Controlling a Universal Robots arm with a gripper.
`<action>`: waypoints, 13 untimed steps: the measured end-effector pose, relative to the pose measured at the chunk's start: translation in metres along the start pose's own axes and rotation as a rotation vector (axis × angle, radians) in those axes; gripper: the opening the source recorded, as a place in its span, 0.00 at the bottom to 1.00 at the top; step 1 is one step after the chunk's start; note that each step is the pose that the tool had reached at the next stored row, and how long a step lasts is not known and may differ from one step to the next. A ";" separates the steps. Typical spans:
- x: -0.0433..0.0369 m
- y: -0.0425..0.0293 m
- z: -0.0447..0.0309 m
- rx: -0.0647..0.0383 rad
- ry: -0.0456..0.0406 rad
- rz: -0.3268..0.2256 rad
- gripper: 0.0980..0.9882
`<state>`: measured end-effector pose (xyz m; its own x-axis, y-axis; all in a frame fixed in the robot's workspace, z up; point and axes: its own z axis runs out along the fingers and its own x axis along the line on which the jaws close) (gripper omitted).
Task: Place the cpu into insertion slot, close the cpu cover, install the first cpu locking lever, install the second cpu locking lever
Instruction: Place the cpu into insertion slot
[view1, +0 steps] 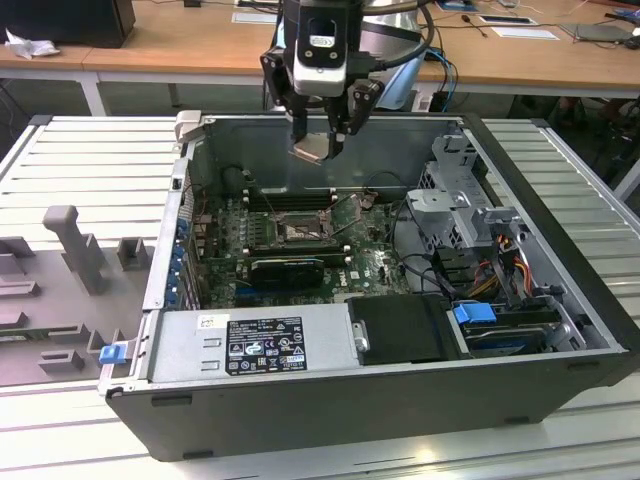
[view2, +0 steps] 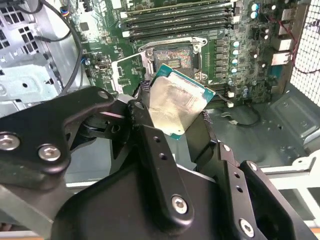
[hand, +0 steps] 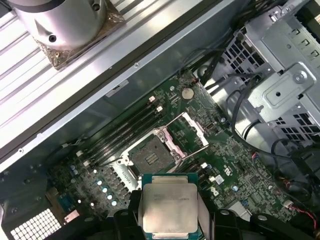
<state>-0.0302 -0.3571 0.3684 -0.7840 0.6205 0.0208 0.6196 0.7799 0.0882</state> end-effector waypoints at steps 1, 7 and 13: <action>0.0000 0.0000 0.0000 0.000 -0.0013 0.014 0.48; 0.0000 0.0000 0.0002 -0.001 -0.0069 0.075 0.48; 0.0000 0.0000 0.0004 -0.002 -0.0111 0.120 0.48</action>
<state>-0.0302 -0.3571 0.3680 -0.7038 0.7101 0.0203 0.7087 0.7000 0.0877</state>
